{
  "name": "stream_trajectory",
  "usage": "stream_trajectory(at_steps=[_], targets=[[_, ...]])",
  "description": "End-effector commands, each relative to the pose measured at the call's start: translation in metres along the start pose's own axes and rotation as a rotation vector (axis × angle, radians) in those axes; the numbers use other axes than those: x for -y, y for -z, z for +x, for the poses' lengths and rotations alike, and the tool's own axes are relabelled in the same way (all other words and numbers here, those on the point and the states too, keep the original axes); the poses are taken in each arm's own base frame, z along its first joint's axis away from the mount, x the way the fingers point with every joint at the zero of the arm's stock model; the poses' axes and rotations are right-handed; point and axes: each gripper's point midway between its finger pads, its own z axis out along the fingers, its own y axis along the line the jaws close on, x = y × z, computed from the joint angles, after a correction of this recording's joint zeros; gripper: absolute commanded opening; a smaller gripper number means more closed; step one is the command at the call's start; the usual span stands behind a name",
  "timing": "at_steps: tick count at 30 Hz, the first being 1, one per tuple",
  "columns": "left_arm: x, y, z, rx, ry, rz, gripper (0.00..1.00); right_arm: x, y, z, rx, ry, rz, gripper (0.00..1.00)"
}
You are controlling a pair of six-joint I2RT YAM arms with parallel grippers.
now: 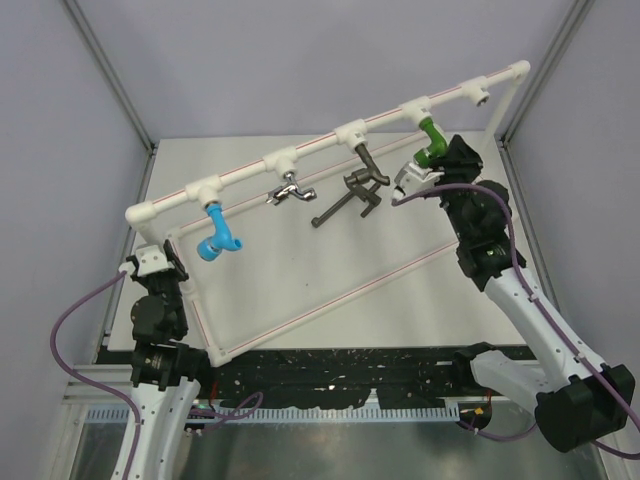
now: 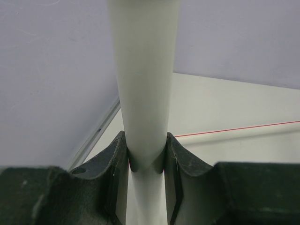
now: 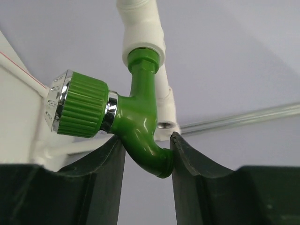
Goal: Install the water faucets
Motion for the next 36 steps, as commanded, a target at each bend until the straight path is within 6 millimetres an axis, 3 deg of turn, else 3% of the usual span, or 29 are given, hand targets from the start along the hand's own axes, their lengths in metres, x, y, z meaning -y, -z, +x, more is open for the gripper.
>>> stream_trajectory(at_steps=[1,2,3,4,5,6,7,13,15,17,20,21,22,23,24,27,30,31,33,36], targets=[[-0.017,0.003,-0.044,0.137,0.015,-0.064,0.00,0.047,0.006,-0.028,0.175,-0.784,0.211,0.19],[-0.017,0.004,-0.045,0.140,0.018,-0.063,0.00,0.052,0.008,-0.032,0.211,-0.893,0.227,0.16],[-0.016,0.003,-0.044,0.137,0.016,-0.061,0.00,0.058,0.011,-0.041,0.287,-1.181,0.266,0.12],[-0.016,0.003,-0.044,0.137,0.016,-0.063,0.00,0.064,0.013,-0.040,0.313,-1.317,0.300,0.08],[-0.016,0.003,-0.044,0.139,0.017,-0.061,0.00,0.068,0.017,-0.049,0.406,-1.605,0.308,0.06],[-0.016,0.003,-0.044,0.138,0.016,-0.061,0.00,0.071,0.017,-0.046,0.420,-1.732,0.334,0.06],[-0.016,0.003,-0.044,0.138,0.016,-0.060,0.00,0.073,0.018,-0.052,0.479,-1.966,0.319,0.06],[-0.015,0.004,-0.045,0.139,0.020,-0.057,0.00,0.076,0.017,-0.030,0.531,-2.614,0.465,0.11],[-0.015,0.004,-0.045,0.140,0.020,-0.054,0.00,0.079,0.019,-0.023,0.533,-2.655,0.519,0.13],[-0.016,0.004,-0.045,0.140,0.019,-0.058,0.00,0.081,0.022,-0.021,0.503,-2.530,0.526,0.21],[-0.016,0.004,-0.044,0.139,0.020,-0.058,0.00,0.072,0.027,-0.018,0.411,-2.296,0.505,0.41],[-0.016,0.004,-0.044,0.139,0.020,-0.061,0.00,0.066,0.033,-0.019,0.402,-2.252,0.479,0.49],[-0.017,0.004,-0.045,0.140,0.020,-0.061,0.00,0.048,0.033,-0.017,0.335,-2.184,0.459,0.52],[-0.016,0.004,-0.043,0.137,0.017,-0.058,0.00,0.048,0.040,-0.018,0.339,-2.135,0.444,0.58],[-0.016,0.004,-0.044,0.138,0.021,-0.059,0.00,0.027,0.039,-0.015,0.257,-2.048,0.411,0.63],[-0.015,0.003,-0.044,0.135,0.018,-0.056,0.00,0.012,0.053,-0.020,0.225,-1.829,0.317,0.71],[-0.015,0.003,-0.043,0.134,0.019,-0.056,0.00,0.005,0.061,-0.022,0.186,-1.397,0.203,0.77],[-0.015,0.003,-0.044,0.135,0.019,-0.056,0.00,0.008,0.064,-0.021,0.189,-1.291,0.199,0.80],[-0.015,0.003,-0.044,0.136,0.019,-0.053,0.00,0.016,0.065,-0.017,0.183,-0.915,0.186,0.83],[-0.014,0.003,-0.044,0.136,0.019,-0.052,0.00,0.021,0.059,-0.014,0.154,-0.592,0.123,0.87]])
